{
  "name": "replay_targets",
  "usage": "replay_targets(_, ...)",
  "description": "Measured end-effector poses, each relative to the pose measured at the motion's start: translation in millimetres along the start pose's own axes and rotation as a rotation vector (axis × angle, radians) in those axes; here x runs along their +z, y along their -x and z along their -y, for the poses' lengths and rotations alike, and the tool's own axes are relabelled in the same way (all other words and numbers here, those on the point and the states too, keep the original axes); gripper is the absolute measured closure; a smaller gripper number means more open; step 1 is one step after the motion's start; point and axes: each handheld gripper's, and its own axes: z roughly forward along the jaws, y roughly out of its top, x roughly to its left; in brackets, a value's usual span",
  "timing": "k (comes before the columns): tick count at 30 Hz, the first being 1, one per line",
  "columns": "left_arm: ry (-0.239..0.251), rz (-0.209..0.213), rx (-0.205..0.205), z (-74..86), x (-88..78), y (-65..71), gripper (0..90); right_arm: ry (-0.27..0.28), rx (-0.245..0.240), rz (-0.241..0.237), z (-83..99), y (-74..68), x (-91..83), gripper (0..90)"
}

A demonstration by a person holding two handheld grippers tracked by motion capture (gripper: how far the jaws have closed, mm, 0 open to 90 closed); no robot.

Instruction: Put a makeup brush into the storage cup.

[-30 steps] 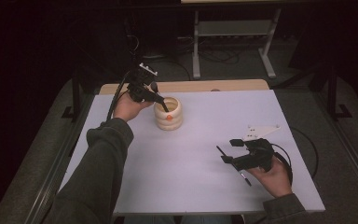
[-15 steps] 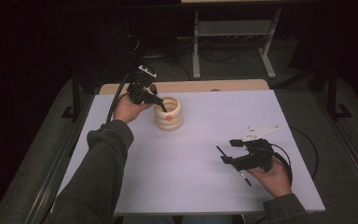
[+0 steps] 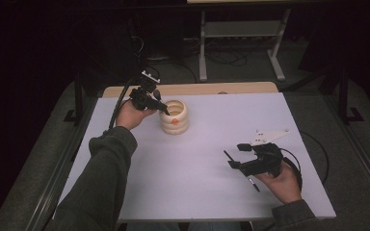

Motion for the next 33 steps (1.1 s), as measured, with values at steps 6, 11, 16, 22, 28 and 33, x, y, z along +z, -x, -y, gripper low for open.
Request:
replay_targets(6, 0.008, -0.002, -0.012, 2.1, -0.3, 0.1, 77.1, 0.002, 0.000, -0.001, -0.2, -0.1, -0.2, 27.7)
replay_targets(11, -0.011, -0.001, 0.020, 1.5, -1.5, 0.0, 77.1, 0.002, 0.004, -0.001, -0.3, -0.3, -0.5, 27.7)
replay_targets(16, -0.013, -0.009, 0.023, 1.8, -2.7, 0.1, 77.1, 0.004, 0.006, -0.002, -0.5, -0.4, -0.7, 27.7)
replay_targets(22, 0.006, -0.010, 0.005, 3.5, -4.3, 0.2, 76.8, 0.004, 0.005, -0.001, -0.7, -0.5, -0.6, 27.8)
replay_targets(28, 0.025, -0.016, 0.001, 7.3, -11.8, -2.4, 70.5, 0.003, 0.005, 0.000, -0.7, -0.5, -0.4, 27.7)
replay_targets(33, 0.046, -0.013, -0.010, 15.8, -18.8, -3.2, 65.1, 0.003, 0.006, 0.002, -0.5, 0.1, -0.7, 27.6)
